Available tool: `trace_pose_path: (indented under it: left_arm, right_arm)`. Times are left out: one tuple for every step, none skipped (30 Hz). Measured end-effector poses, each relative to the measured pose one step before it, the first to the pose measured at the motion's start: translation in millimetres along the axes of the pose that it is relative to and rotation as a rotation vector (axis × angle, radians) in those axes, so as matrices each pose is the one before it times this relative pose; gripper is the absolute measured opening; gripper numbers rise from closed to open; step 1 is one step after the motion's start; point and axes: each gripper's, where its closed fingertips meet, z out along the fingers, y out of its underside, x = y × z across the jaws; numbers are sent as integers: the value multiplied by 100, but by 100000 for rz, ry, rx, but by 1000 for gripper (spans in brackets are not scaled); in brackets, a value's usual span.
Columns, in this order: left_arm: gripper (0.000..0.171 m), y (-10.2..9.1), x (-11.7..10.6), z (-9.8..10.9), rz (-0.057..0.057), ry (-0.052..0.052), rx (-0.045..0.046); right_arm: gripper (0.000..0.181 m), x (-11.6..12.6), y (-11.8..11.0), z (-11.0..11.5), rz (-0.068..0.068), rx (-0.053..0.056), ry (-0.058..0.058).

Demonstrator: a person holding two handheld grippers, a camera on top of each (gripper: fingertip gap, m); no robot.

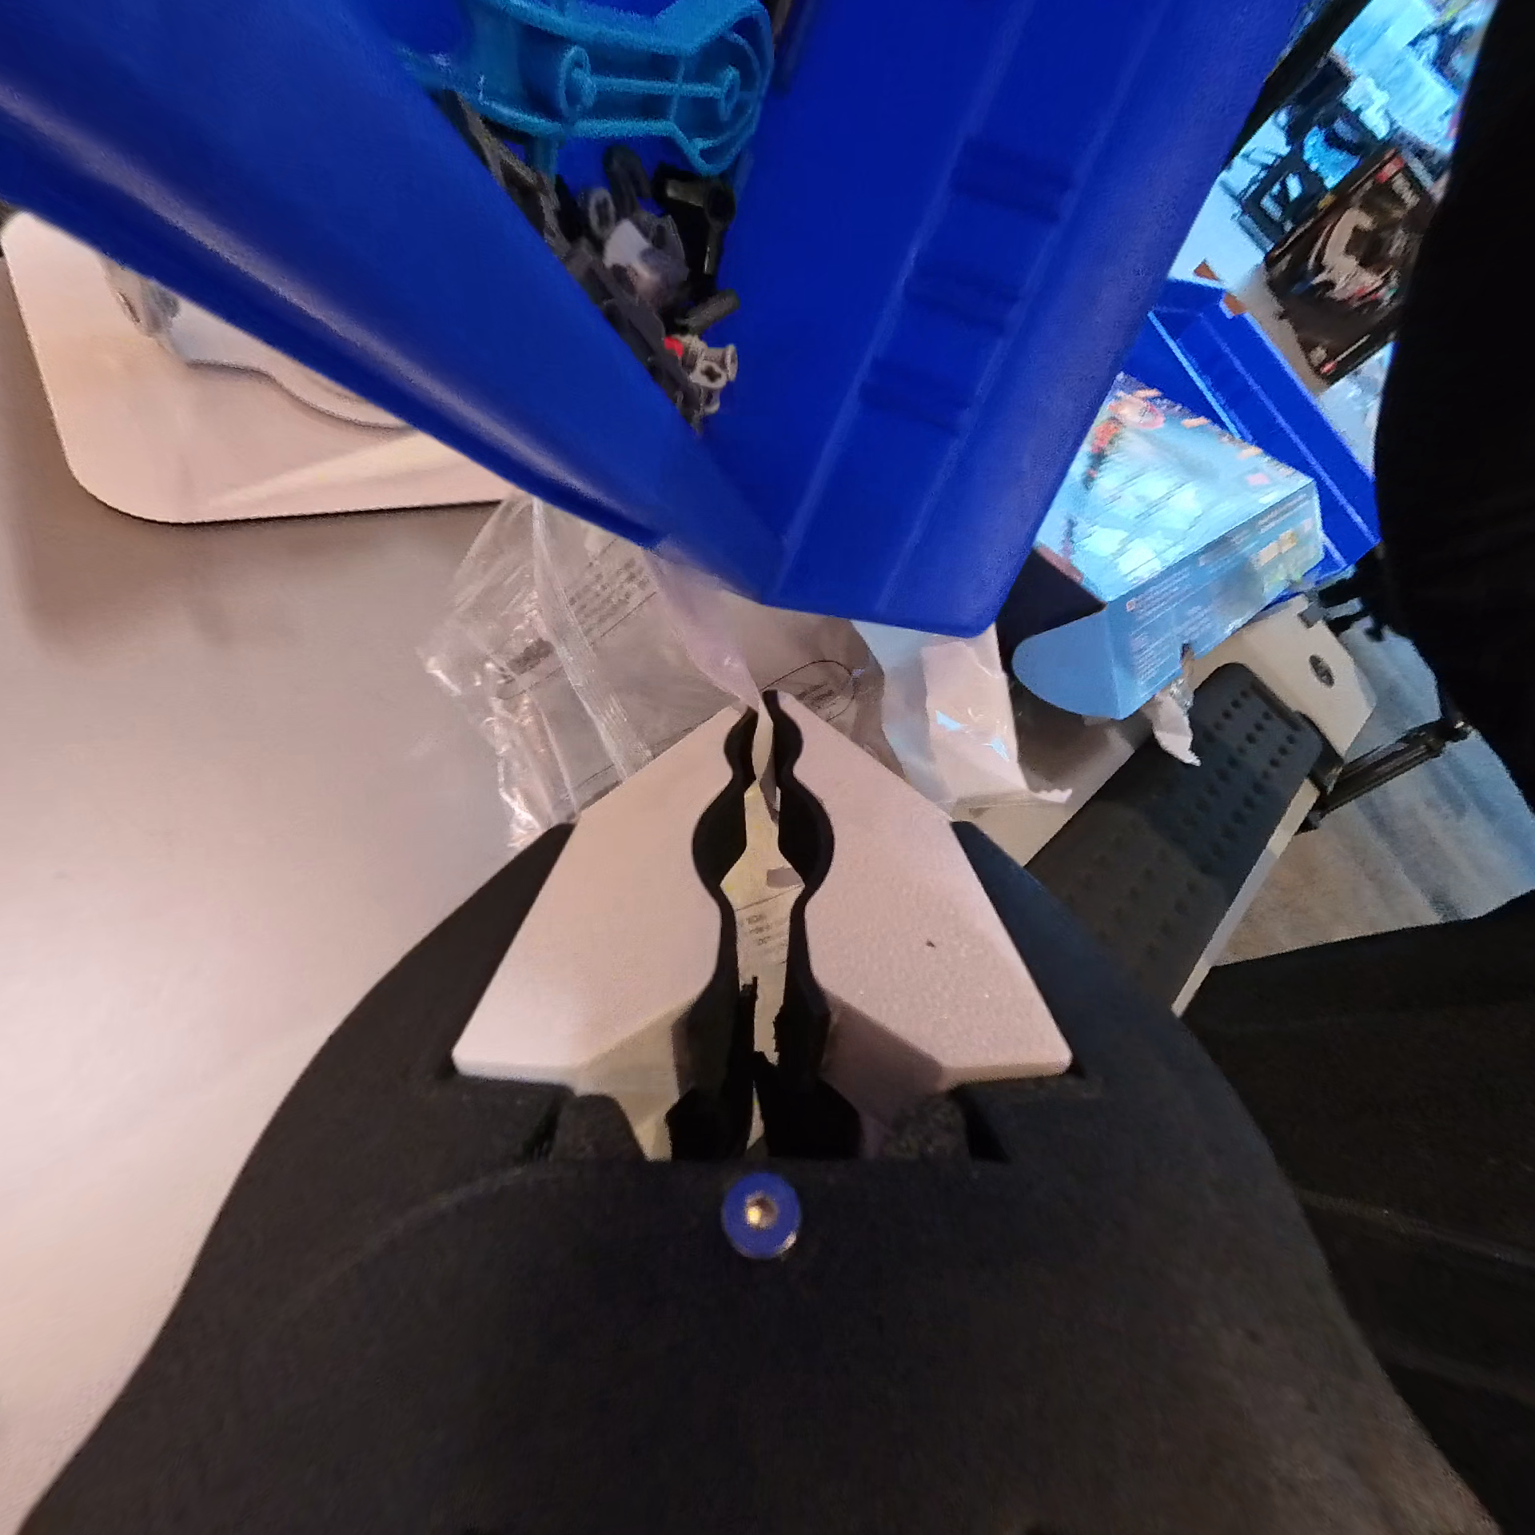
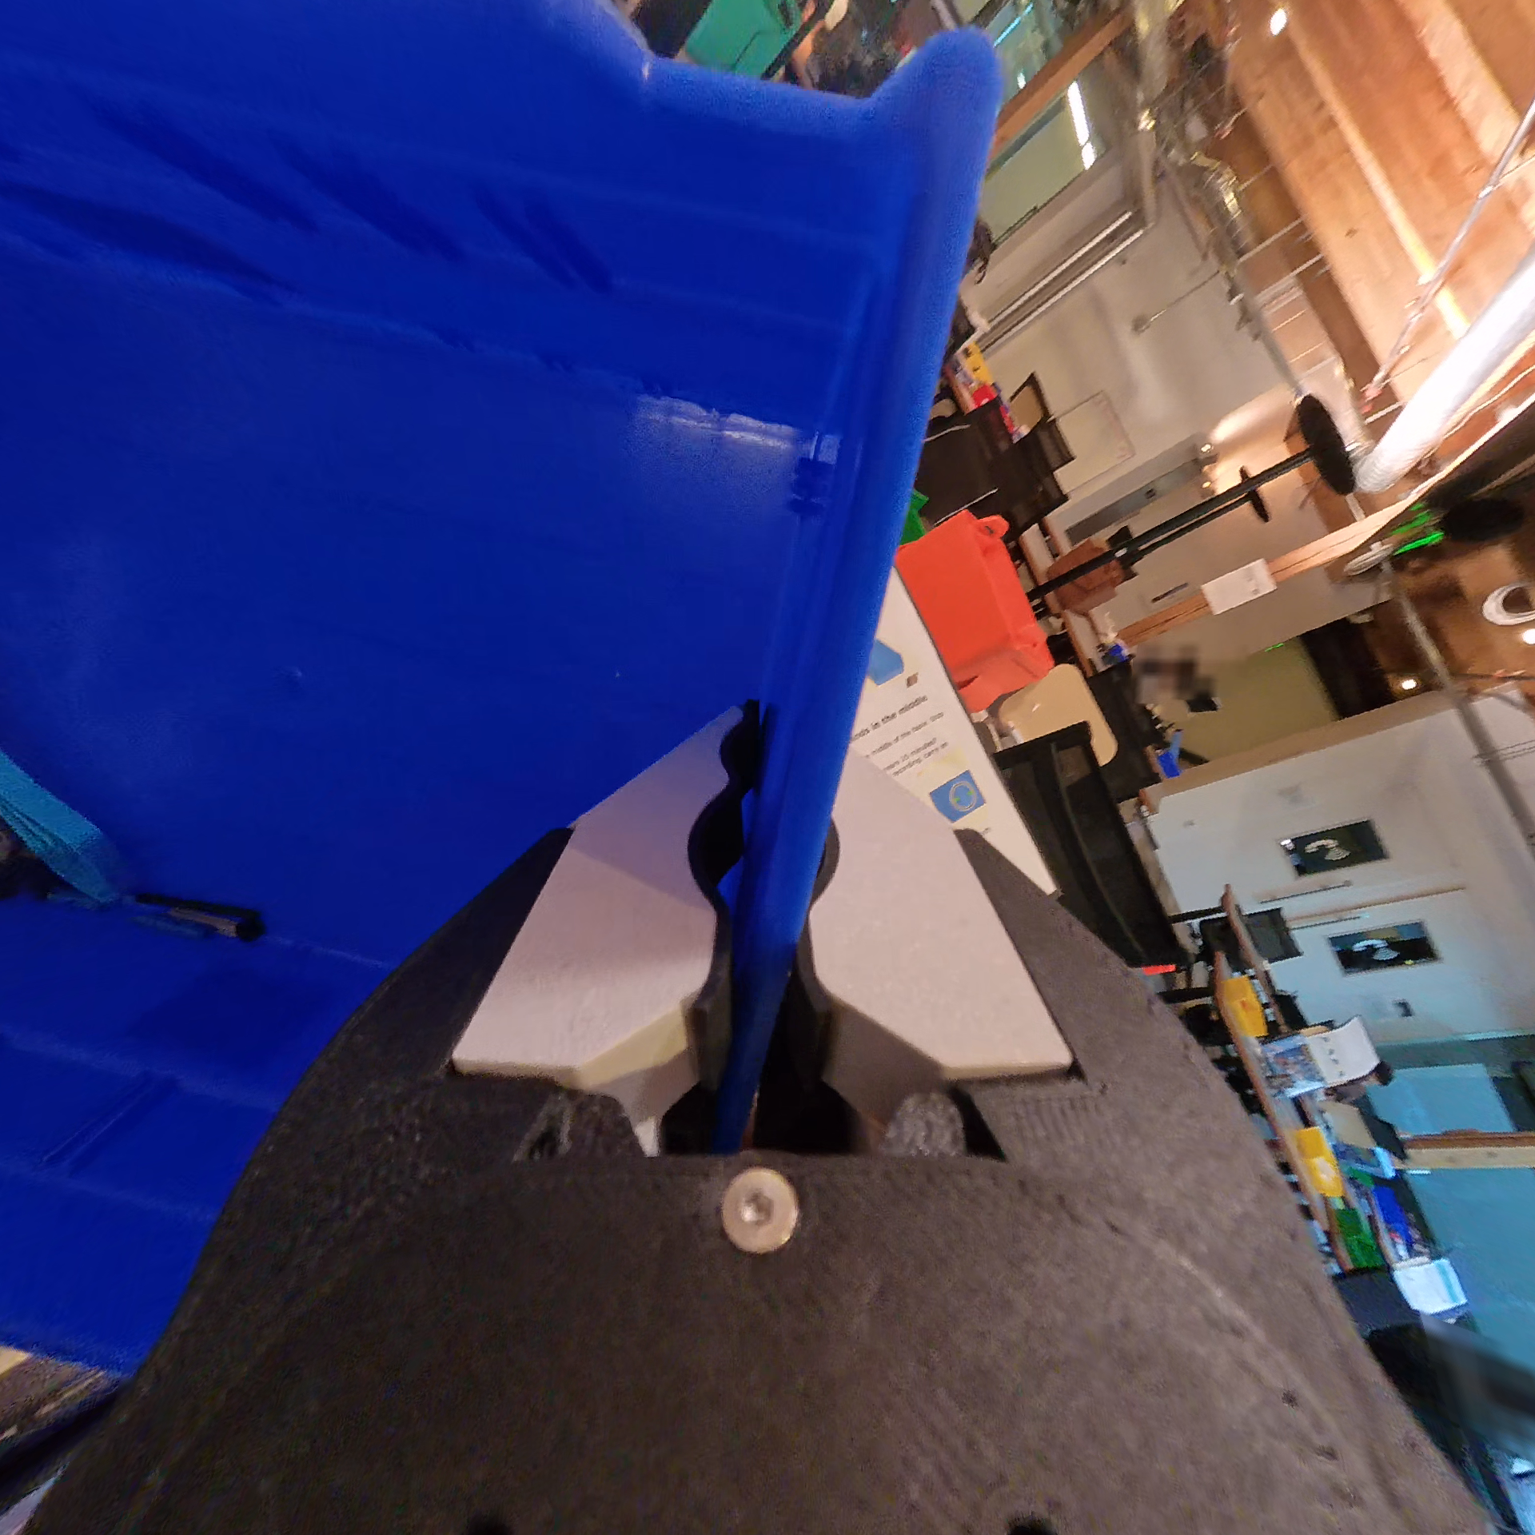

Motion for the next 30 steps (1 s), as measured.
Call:
trace_pose_path:
  left_arm:
    - [0, -79, -76, 142, -1101, 388, 1042]
    - [0, -69, -65, 121, -849, 560, 803]
    - [0, -122, 6, 72, -1104, 1076, 989]
    - [0, -232, 21, 9, -1226, 1047, 1585]
    - [0, -247, -65, -23, -782, 302, 1646]
    - [0, -195, -61, -12, -464, 150, 1187]
    - [0, -211, -8, -32, -641, 389, 1342]
    - [0, -227, -28, -32, -466, 140, 1260]
    - [0, -171, -48, -8, -86, -184, 780]
    - [0, -210, 7, 37, -344, 291, 1119]
    - [0, -184, 63, 48, -423, 578, 1114]
    - [0, -103, -33, 77, 59, -261, 785]
    - [0, -17, -15, 91, 342, -86, 468]
    - [0, -76, 79, 76, -265, 687, 1098]
    - [0, -47, 21, 69, -351, 617, 1238]
    - [0, -86, 124, 62, 304, 1297, 1780]
    - [0, -107, 112, 62, -252, 1353, 2052]
    - [0, -70, -6, 57, -816, 503, 1839]
    - [0, -14, 47, 84, -163, 499, 1261]
    - [0, -67, 212, 82, 355, 1143, 1465]
    - [0, -32, 106, 109, 109, 394, 902]
    - [0, -42, 32, 99, 215, 26, 841]
    - [0, -88, 75, 66, 119, 544, 1010]
    - [0, -96, 66, 45, -655, 1010, 1165]
    - [0, -113, -117, -5, -644, 172, 1453]
    - [0, -12, -80, 1, -656, 763, 851]
    - [0, -43, 41, -15, -996, 1810, 1136]
    - [0, -70, -43, -55, -1049, 1215, 1341]
    - [0, -54, -169, -90, -607, 19, 1226]
    - [0, 20, -63, -48, -127, 378, 571]
  right_arm:
    - [0, 34, -370, -250, -1318, 980, 1592]
    - [0, 78, -355, -278, -1403, 871, 1720]
    - [0, 106, -327, -264, -1529, 905, 1912]
    - [0, 109, -286, -259, -1292, 1059, 1805]
    - [0, 114, -243, -249, -1045, 1327, 1824]
    - [0, 109, -194, -236, -1211, 1460, 2156]
    - [0, 91, -88, -202, -1299, 929, 2072]
    - [0, 21, -13, -143, -521, 550, 1086]
    - [0, 8, 38, -113, -51, 314, 815]
    - [0, -22, 78, -72, 89, 34, 512]
    - [0, -81, 130, -44, 612, -155, -65]
    - [0, -48, 124, -51, 715, 180, 132]
    - [0, -1, 139, -58, 100, 66, 594]
    - [0, -65, 202, -62, 38, -592, 115]
    - [0, -65, 207, -33, 218, -660, 30]
    - [0, 10, 196, -15, 365, -327, 291]
    - [0, 59, 199, -21, 605, -388, 263]
    - [0, 111, 199, -34, 735, -468, 233]
    - [0, 192, 169, -84, 430, -380, 700]
    - [0, 210, 148, -98, 516, -268, 735]
    - [0, 152, 113, -86, 891, -72, 267]
    - [0, 132, 41, -98, 439, 415, 568]
    - [0, 132, 23, -106, 287, 583, 642]
    - [0, 101, 42, -119, 479, 524, 368]
    - [0, 114, 29, -101, 423, 775, 477]
    - [0, 146, 4, -115, 468, 1220, 618]
    - [0, 125, 67, -102, 574, 917, 452]
    - [0, 145, 89, -111, 385, 707, 513]
    - [0, 129, 73, -107, 332, 858, 504]
    - [0, 73, 109, -58, 524, 445, 198]
